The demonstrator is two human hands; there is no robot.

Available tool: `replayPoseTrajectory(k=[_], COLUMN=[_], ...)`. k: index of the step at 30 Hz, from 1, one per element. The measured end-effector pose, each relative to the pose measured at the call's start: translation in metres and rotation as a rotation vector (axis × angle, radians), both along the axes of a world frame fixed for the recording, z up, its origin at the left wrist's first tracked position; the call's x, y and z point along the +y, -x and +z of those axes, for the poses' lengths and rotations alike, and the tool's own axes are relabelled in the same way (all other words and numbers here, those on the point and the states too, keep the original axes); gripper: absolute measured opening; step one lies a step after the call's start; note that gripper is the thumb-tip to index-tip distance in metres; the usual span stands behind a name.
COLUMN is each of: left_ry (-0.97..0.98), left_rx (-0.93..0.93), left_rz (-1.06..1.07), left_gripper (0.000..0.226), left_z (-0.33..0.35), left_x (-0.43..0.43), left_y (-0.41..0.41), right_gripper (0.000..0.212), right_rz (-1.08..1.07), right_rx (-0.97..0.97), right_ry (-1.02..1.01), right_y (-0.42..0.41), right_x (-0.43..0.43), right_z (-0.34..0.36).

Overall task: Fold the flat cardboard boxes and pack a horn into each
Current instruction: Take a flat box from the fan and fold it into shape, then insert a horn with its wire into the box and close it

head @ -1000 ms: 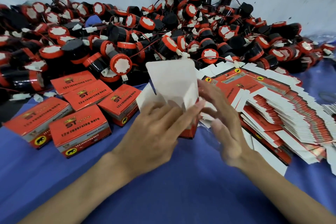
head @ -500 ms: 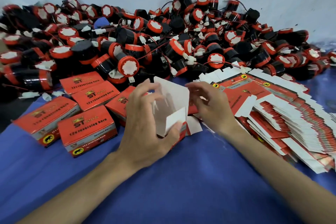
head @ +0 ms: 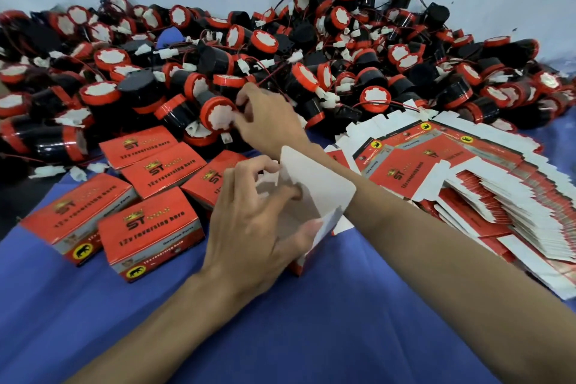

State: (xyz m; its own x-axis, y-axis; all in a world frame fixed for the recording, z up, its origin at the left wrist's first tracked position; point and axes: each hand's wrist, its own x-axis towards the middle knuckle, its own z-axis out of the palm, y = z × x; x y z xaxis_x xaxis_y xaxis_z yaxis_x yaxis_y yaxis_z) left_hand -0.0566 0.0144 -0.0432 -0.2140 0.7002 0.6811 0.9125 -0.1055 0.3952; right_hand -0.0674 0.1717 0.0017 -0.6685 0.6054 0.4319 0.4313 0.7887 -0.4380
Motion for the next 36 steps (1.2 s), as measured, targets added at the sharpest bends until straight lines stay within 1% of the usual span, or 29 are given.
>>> replayPoseTrajectory(k=[1, 2, 3, 5, 7, 8, 9, 10, 12, 16, 19, 20, 22, 24, 26, 28, 29, 31, 32, 35, 36], left_ry=[0.003, 0.015, 0.036, 0.084, 0.100, 0.097, 0.094, 0.091, 0.081, 0.041, 0.062, 0.075, 0.096, 0.122, 0.144, 0.161, 0.163, 0.155, 0.148, 0.130, 0.123], left_rx=[-0.039, -0.085, -0.131, -0.221, -0.286, -0.305, -0.320, -0.334, -0.359, -0.376, -0.410, -0.428, -0.449, -0.455, -0.447, -0.429, -0.414, -0.384, -0.376, -0.357, -0.351], left_rz=[0.014, 0.023, 0.027, 0.013, -0.001, 0.000, 0.001, -0.004, -0.038, -0.088, -0.084, -0.079, -0.067, -0.085, -0.141, -0.167, -0.159, -0.120, -0.098, -0.056, -0.048], left_gripper=[0.054, 0.053, 0.054, 0.057, 0.058, 0.060, 0.063, 0.064, 0.064, 0.065, 0.067, 0.067, 0.069, 0.071, 0.069, 0.065, 0.065, 0.068, 0.071, 0.080, 0.082], left_z=[-0.001, -0.001, -0.001, 0.000, 0.000, 0.000, 0.001, 0.002, 0.004, 0.006, 0.007, 0.007, 0.006, 0.006, 0.004, 0.003, 0.003, 0.002, 0.002, 0.003, 0.003], left_x=[0.001, 0.001, 0.002, 0.003, 0.002, 0.000, -0.001, -0.002, -0.003, -0.002, -0.001, -0.001, 0.000, 0.001, 0.002, 0.002, 0.003, 0.003, 0.003, 0.003, 0.003], left_y=[0.000, -0.001, -0.001, -0.002, -0.001, -0.001, -0.001, -0.001, -0.002, -0.003, -0.002, -0.002, -0.002, -0.003, -0.006, -0.008, -0.008, -0.008, -0.008, -0.008, -0.009], right_gripper=[0.029, 0.031, 0.038, 0.057, 0.067, 0.069, 0.069, 0.067, 0.058, 0.063, 0.068, 0.068, 0.065, 0.059, 0.043, 0.022, 0.022, 0.033, 0.036, 0.044, 0.045], right_rz=[-0.015, -0.015, 0.019, 0.161, 0.289, 0.319, 0.321, 0.311, 0.301, 0.288, 0.258, 0.216, 0.135, 0.084, 0.018, -0.040, -0.072, -0.101, -0.104, -0.071, -0.058], right_rx=[0.051, 0.071, 0.060, -0.050, -0.256, -0.337, -0.370, -0.351, -0.230, -0.076, 0.084, 0.169, 0.374, 0.532, 0.578, 0.494, 0.419, 0.293, 0.243, 0.069, 0.043], right_ry=[-0.020, -0.039, -0.056, -0.104, -0.197, -0.226, -0.224, -0.203, -0.179, -0.170, -0.053, -0.016, 0.127, 0.265, 0.311, 0.311, 0.270, 0.152, 0.111, 0.113, 0.121], right_y=[-0.006, -0.012, -0.016, -0.015, -0.001, 0.007, 0.012, 0.016, 0.012, -0.024, -0.067, -0.082, -0.113, -0.139, -0.159, -0.169, -0.172, -0.176, -0.175, -0.168, -0.163], right_x=[0.003, 0.006, 0.008, 0.011, 0.011, 0.010, 0.010, 0.009, 0.009, 0.008, 0.009, 0.009, 0.007, 0.004, 0.001, -0.003, -0.004, -0.009, -0.012, -0.020, -0.024], right_z=[0.001, 0.002, 0.006, 0.013, 0.015, 0.014, 0.013, 0.012, 0.010, 0.012, 0.015, 0.017, 0.024, 0.035, 0.046, 0.057, 0.062, 0.073, 0.078, 0.078, 0.073])
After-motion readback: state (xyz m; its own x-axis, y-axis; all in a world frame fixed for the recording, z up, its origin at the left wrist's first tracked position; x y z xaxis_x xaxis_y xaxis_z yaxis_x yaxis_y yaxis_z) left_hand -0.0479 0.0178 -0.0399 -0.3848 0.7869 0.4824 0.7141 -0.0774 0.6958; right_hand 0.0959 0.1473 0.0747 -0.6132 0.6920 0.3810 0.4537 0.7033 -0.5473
